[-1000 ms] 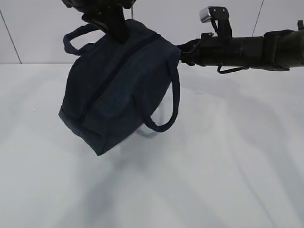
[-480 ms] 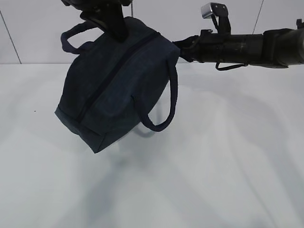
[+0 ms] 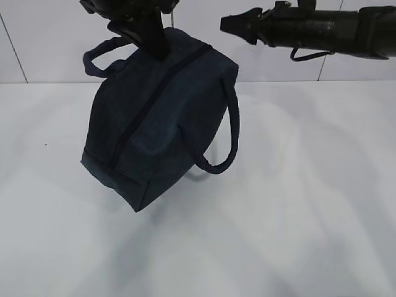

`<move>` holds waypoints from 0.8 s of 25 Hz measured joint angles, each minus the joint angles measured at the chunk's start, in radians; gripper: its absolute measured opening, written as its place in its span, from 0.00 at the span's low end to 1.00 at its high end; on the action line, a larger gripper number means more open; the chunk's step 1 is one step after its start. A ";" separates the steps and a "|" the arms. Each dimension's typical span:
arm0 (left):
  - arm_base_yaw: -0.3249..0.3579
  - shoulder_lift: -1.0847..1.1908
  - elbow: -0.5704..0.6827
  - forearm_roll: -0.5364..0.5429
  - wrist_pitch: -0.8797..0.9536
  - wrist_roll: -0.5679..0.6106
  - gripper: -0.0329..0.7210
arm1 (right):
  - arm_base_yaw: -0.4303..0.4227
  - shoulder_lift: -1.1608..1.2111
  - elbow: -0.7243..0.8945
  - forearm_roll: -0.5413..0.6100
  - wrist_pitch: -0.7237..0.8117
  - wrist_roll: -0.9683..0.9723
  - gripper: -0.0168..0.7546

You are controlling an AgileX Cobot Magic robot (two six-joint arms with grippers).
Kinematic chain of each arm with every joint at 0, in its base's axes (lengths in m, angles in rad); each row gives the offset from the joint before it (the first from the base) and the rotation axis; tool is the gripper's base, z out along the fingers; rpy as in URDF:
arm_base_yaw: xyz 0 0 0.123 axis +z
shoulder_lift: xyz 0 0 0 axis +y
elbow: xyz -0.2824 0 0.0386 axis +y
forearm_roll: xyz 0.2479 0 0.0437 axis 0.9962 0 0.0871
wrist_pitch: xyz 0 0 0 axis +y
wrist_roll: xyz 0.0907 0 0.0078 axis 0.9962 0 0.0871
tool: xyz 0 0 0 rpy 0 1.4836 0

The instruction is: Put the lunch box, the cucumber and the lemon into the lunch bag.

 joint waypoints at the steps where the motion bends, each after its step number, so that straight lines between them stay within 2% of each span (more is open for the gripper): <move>1: 0.000 0.013 0.000 -0.004 0.000 0.000 0.03 | -0.007 -0.019 -0.002 -0.002 0.000 0.004 0.51; 7: 0.000 0.097 0.000 -0.066 -0.022 0.000 0.03 | -0.061 -0.092 -0.008 0.001 0.000 0.049 0.51; 15: 0.000 0.156 0.000 -0.149 -0.119 0.000 0.03 | -0.069 -0.096 -0.008 0.001 0.010 0.088 0.51; 20: 0.043 0.180 0.000 -0.175 -0.164 0.000 0.03 | -0.069 -0.096 -0.008 -0.003 0.012 0.093 0.51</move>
